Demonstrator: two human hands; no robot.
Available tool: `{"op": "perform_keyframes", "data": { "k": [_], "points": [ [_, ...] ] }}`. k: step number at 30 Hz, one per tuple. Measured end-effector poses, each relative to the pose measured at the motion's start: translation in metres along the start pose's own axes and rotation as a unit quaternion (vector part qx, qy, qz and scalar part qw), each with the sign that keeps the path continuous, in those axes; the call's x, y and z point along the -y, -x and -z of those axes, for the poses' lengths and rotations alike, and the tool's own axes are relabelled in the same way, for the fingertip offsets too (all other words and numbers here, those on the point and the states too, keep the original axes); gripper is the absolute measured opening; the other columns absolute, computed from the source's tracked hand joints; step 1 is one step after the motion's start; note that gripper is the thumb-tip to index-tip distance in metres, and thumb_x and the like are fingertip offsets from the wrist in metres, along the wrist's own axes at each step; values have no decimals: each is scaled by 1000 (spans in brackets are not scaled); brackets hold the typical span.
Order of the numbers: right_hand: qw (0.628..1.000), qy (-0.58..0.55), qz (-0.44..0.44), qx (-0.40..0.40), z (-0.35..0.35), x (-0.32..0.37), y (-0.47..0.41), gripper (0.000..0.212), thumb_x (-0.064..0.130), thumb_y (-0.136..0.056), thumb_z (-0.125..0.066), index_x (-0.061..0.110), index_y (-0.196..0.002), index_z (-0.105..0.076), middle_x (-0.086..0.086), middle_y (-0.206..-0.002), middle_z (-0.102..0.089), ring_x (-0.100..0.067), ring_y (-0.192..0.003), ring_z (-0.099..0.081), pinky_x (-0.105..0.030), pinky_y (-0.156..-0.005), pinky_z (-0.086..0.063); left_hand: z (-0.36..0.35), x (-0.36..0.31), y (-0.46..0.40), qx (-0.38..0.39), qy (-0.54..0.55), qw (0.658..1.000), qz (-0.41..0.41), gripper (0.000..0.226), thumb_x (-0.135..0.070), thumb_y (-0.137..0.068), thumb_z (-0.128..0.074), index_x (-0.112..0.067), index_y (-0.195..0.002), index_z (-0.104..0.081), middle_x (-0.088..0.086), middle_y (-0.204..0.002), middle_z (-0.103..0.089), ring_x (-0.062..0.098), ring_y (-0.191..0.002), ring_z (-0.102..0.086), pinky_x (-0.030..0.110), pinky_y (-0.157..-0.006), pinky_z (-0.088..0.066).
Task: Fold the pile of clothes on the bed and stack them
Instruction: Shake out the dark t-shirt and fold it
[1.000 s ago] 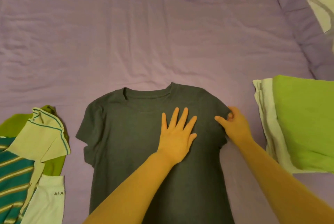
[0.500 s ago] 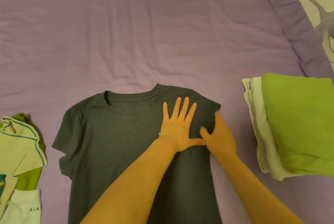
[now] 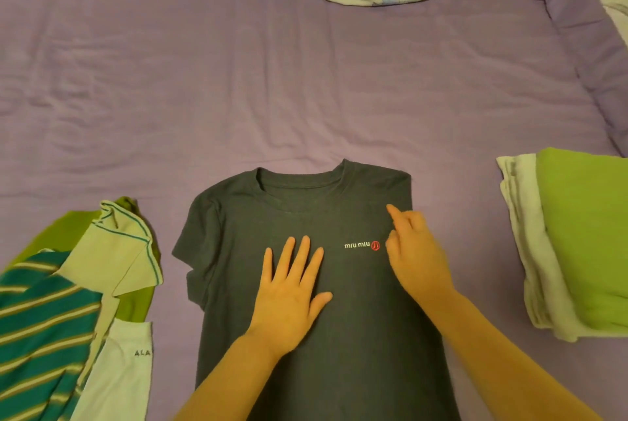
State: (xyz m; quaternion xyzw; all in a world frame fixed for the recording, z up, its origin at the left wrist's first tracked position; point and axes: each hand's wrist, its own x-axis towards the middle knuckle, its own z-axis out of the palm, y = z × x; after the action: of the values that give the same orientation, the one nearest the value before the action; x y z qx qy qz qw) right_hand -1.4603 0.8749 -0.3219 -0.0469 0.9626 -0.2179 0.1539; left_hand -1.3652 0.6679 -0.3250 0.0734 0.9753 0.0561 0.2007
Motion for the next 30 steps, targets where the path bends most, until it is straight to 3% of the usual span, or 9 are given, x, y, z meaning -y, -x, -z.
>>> {"op": "perform_keyframes", "data": {
  "k": [6, 8, 11, 14, 16, 19, 24, 27, 30],
  "points": [
    [990, 124, -22, 67, 0, 15, -11, 61, 15, -98, -45, 16, -151, -16, -10, -142, -27, -18, -99, -51, -28, -82, -48, 13, 54, 17, 45, 44, 998, -21, 59, -54, -99, -21, -27, -152, -17, -1, -160, -10, 20, -148, -9, 38, -119, 0],
    [996, 56, 0, 66, -5, 36, -12, 55, 14, -97, -47, 19, -148, -29, -9, -141, -30, -16, -90, -52, -27, -82, -47, 21, 71, 17, -13, 97, 995, -18, 49, -42, -101, -35, -22, -146, -37, 1, -153, -34, 19, -140, -30, 32, -117, -18],
    [991, -58, 61, 106, -24, 79, -8, 48, 18, -97, -51, 21, -143, -40, -5, -137, -35, -9, -86, -51, -19, -87, -39, 41, 92, 16, -136, 119, 983, 11, 25, -17, -90, -64, -11, -114, -68, 10, -116, -66, 31, -107, -61, 43, -90, -48],
    [981, -107, 85, 139, -55, 121, -2, 52, 25, -93, -58, 21, -142, -41, -5, -139, -34, -14, -104, -49, -20, -97, -36, 47, 122, 12, -208, 108, 961, 149, 28, -13, -82, -71, -12, -110, -69, 11, -111, -67, 37, -102, -60, 45, -82, -46],
    [985, -60, 93, 133, -76, 142, 0, 56, 34, -92, -58, 24, -144, -39, -4, -147, -26, -20, -124, -38, -29, -104, -33, 47, 140, 6, -178, 203, 932, 242, 46, -21, -87, -66, -12, -131, -54, 14, -127, -58, 35, -114, -53, 44, -91, -44],
    [986, -3, 116, 119, -98, 168, -1, 56, 44, -93, -52, 31, -145, -34, 0, -156, -15, -21, -129, -30, -37, -105, -29, 48, 164, -3, -108, 446, 835, 304, 68, -27, -85, -71, -6, -141, -39, 14, -140, -48, 32, -124, -49, 42, -102, -42],
    [989, -3, 99, 111, -104, 179, -3, 50, 49, -96, -41, 35, -144, -35, 5, -159, -13, -22, -134, -23, -38, -107, -22, 52, 185, 7, 10, 612, 753, 244, 17, -21, -79, -77, -19, -93, -68, -2, -93, -73, 14, -84, -67, 19, -65, -54],
    [989, -30, 100, 104, -103, 188, -1, 56, 57, -94, -35, 37, -146, -28, 5, -159, -15, -21, -141, -14, -43, -112, -18, 59, 201, 7, -73, 632, 740, 221, 15, -23, -91, -64, -11, -98, -66, 10, -96, -71, 23, -88, -65, 41, -79, -56],
    [973, 104, 174, 114, -109, 191, 4, 69, 68, -89, -20, 38, -150, -9, 1, -161, -5, -23, -147, 5, -50, -116, -3, 62, 210, 4, -117, 577, 764, 265, 29, -28, -99, -48, -2, -102, -60, 28, -102, -62, 37, -94, -61, 56, -86, -50]
  ]
}}
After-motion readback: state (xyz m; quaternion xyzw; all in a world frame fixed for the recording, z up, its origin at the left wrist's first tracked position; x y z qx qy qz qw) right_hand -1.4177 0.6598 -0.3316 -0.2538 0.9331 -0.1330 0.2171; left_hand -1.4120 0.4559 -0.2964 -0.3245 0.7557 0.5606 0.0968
